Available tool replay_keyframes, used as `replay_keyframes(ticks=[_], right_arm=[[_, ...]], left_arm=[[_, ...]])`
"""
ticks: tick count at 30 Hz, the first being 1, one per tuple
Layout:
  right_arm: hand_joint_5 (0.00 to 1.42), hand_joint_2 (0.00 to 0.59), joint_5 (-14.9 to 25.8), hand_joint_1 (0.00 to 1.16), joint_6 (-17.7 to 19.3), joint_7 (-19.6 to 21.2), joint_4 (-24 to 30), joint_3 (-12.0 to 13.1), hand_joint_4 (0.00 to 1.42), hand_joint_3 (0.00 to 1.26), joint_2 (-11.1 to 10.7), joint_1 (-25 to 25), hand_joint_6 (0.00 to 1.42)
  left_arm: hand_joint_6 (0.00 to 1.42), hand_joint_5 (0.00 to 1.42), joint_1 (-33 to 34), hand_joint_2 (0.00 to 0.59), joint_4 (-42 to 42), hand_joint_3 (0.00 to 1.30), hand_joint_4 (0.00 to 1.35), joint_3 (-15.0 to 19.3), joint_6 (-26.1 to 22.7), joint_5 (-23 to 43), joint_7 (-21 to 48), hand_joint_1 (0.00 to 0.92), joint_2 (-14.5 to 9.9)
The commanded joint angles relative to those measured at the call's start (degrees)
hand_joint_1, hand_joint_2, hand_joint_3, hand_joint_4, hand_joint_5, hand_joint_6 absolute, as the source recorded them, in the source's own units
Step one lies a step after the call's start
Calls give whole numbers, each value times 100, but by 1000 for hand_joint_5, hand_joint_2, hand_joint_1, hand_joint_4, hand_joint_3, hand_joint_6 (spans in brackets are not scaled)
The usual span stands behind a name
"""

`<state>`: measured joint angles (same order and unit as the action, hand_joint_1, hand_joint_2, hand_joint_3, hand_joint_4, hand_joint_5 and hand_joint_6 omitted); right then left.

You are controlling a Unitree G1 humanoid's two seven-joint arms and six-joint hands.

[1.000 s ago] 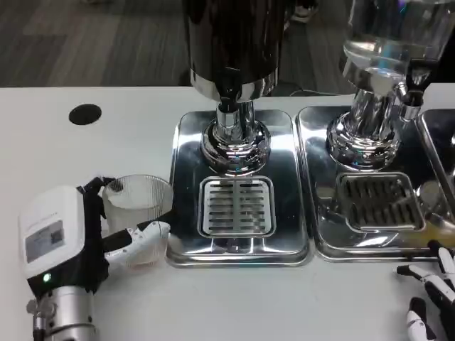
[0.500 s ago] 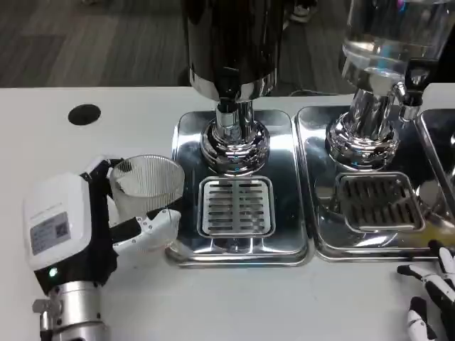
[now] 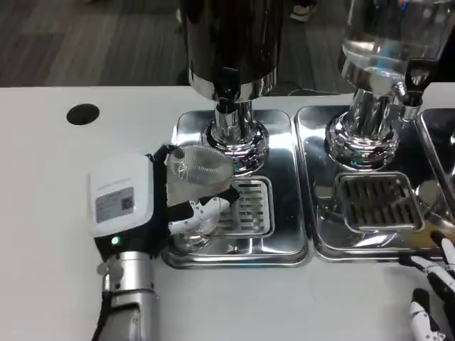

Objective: Grasp the cup under the faucet to collect the drink, then remove the cup.

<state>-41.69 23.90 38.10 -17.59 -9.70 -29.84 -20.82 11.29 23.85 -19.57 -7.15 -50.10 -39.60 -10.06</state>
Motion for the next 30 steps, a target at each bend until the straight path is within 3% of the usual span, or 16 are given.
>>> replay_keyframes(ticks=[1,12,19,24,26,30], right_arm=[[26,561,17,106,-81,-269,253,108,1,290,-93,38,131],[26,561,16,105,-213,-482,472,132,1,290,42,118,140],[26,561,93,104,-143,-455,272,149,1,290,39,139,144],[26,561,110,104,-96,-441,221,142,1,290,52,184,145],[26,561,109,104,-90,-444,215,135,1,290,61,199,145],[26,561,104,104,-79,-435,219,132,1,290,77,201,145]], left_arm=[[1346,1045,586,87,848,798,805,-167,288,45,-377,306,128],[1329,1029,1087,104,1754,793,788,-518,467,38,-873,279,270],[1277,996,946,113,1827,766,754,-540,597,119,-1026,231,178],[1241,966,796,104,1741,718,705,-565,606,128,-1043,143,68],[1179,923,759,93,1681,658,639,-568,581,127,-1024,97,49],[850,664,747,57,1513,405,359,-548,384,188,-655,20,30]])
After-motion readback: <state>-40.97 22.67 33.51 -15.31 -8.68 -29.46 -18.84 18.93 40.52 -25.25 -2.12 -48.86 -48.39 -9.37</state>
